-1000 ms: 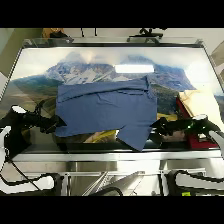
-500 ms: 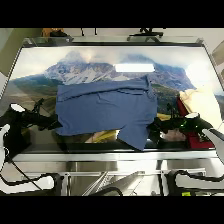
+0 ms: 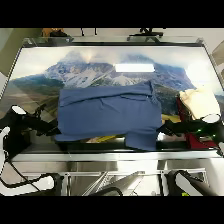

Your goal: Fold the shirts.

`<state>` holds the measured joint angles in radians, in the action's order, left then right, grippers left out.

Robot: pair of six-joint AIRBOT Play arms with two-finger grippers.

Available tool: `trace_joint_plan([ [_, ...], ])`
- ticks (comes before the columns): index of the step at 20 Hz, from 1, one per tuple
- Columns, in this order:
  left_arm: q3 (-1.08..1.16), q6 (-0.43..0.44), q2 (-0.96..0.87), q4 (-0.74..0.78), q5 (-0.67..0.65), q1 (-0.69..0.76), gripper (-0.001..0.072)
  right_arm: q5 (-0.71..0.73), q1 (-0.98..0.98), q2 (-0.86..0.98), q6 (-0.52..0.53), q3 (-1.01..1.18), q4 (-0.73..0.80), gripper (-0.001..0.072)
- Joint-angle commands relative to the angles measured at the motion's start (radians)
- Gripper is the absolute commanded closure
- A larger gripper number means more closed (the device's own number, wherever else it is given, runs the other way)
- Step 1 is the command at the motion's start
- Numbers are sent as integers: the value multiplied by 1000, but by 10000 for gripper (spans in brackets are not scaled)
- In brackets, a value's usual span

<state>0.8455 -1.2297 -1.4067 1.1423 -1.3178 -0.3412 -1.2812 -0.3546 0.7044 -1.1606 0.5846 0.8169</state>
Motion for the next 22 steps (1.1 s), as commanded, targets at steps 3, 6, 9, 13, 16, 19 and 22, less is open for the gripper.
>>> trace_joint_plan([
  [3, 32, -20, 81, -6, -24, 5, 697, 15, -28, -117, -11, 17, -8, 694],
  [6, 177, -30, 79, -55, -41, 35, 697, 99, -27, -11, 138, 98, -245, 694],
  [9, 329, -61, 35, -51, -18, 83, 697, 127, 6, 192, 280, 262, -460, 694],
  [13, 517, -95, -123, -50, -22, 134, 697, 205, 92, 496, 317, 550, -489, 693],
  [16, 639, -103, -269, -50, -14, 166, 697, 213, 132, 716, 322, 745, -489, 693],
  [19, 764, -119, -403, -42, 4, 174, 697, 247, 140, 868, 324, 866, -488, 693],
  [22, 878, -134, -507, -35, -8, 174, 697, 279, 140, 951, 328, 922, -489, 693],
])
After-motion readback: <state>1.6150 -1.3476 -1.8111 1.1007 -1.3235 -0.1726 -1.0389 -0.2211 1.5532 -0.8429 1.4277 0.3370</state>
